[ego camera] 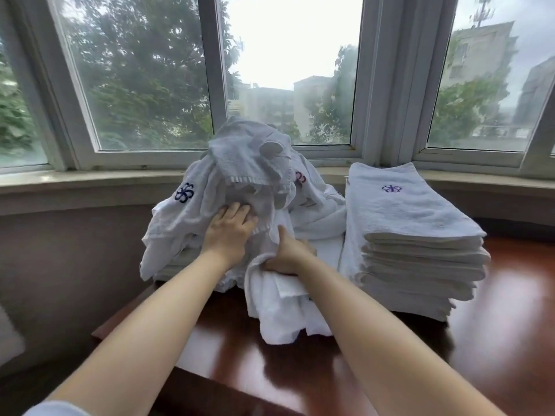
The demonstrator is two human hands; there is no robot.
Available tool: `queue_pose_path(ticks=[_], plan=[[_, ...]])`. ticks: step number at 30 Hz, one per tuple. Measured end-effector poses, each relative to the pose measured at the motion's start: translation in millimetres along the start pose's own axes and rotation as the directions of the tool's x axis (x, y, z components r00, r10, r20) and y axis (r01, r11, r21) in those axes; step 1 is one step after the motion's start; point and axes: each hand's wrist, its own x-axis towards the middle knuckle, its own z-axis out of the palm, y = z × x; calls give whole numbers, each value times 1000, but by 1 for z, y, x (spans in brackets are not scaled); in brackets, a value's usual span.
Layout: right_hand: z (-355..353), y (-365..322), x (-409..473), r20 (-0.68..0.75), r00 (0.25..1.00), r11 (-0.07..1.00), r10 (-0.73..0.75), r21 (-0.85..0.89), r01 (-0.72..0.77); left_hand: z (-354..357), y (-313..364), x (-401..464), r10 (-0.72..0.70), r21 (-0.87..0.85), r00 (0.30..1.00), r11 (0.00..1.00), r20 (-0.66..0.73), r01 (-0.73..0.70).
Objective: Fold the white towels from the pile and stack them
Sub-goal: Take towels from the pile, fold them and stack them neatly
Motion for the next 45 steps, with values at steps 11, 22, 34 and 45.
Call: queue_pose_path(ticks=[11,22,34,45], plan=[[-30,15,-31,39,997,993,-61,-97,64,0,26,-1,-166,-4,875,982,455,189],[-64,60,-99,465,855,817,227,-569,92,-27,65,8,-242,66,848,969,471,240],[-62,86,-126,10,1000,851,16,-526,-8,-64,102,-23,51,-163,730,983,682,84],[-99,102,-186,128,899,755,420,-599,-268,-106,139,-46,120,-350,626,901,770,257]])
